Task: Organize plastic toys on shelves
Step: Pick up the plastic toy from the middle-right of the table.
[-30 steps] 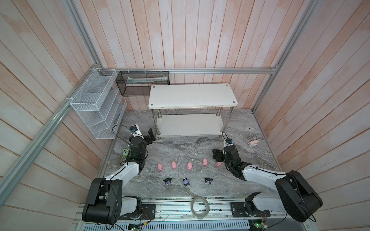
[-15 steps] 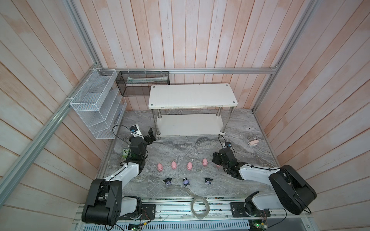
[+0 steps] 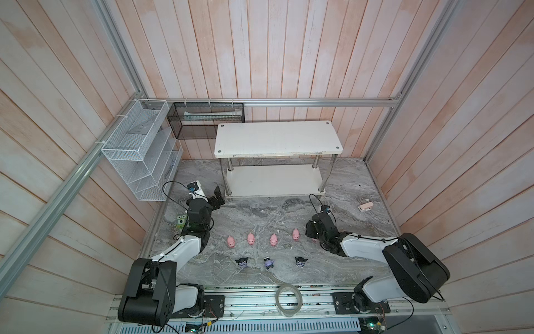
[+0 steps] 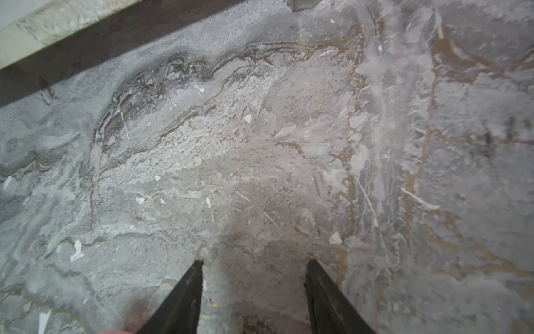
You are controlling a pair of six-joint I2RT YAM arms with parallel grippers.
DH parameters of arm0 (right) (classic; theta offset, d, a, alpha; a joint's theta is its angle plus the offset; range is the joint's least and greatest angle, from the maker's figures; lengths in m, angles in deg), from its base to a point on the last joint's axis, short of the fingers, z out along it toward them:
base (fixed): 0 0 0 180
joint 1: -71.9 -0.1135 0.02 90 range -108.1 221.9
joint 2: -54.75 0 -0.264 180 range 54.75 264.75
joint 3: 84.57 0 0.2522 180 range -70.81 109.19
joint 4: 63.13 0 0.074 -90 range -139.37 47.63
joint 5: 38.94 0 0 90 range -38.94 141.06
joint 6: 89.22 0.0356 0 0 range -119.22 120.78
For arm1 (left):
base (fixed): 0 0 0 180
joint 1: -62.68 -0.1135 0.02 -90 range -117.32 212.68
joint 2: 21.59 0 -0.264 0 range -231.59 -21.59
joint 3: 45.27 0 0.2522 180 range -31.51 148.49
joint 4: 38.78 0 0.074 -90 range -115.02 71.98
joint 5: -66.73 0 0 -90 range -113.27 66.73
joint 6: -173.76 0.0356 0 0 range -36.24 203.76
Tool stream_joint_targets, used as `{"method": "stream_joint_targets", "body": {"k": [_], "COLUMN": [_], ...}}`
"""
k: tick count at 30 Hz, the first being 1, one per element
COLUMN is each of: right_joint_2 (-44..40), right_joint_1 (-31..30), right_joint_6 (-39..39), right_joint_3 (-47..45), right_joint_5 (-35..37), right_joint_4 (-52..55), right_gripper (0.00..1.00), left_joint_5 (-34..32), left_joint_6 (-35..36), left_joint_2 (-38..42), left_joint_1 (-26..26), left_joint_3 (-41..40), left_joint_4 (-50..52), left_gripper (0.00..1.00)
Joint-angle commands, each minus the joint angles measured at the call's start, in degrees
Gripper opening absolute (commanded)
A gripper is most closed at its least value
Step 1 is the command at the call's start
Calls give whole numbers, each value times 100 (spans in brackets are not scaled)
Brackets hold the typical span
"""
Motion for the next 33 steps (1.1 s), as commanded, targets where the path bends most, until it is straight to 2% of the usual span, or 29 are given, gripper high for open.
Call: {"method": "stream_joint_targets", "body": {"k": [1, 7, 13, 18, 24, 30, 33], "right_joint_2": [102, 3, -84, -67, -37, 106, 224], "right_joint_1": [-97, -225, -369, -459, -484, -524, -609], "right_joint_6": [127, 248, 368, 456, 540, 549, 574], "right_joint_3": [66, 67, 91, 91, 92, 146, 128], "right_joint_5": [98, 317, 500, 565, 557, 538, 553], "right_joint_4": [487, 791, 1082, 1214, 1354, 1562, 1591], "right_gripper": [57, 59, 66, 67, 64, 51, 49], "left_joint_5": [-14, -22, -27, -14, -5, -5, -5], "left_joint_6": [-37, -27, -27, -30, -25, -57, -59], "left_joint_2": [-31, -56, -84, -69, -37, 4, 14], "left_joint_1": [14, 23, 18, 20, 19, 19, 21], "left_joint_3": [-121, -128, -167, -186, -204, -223, -232], "left_joint_4": [-64, -64, -99, -108, -90, -55, -55], "left_gripper": [100, 100, 100, 100, 100, 100, 100]}}
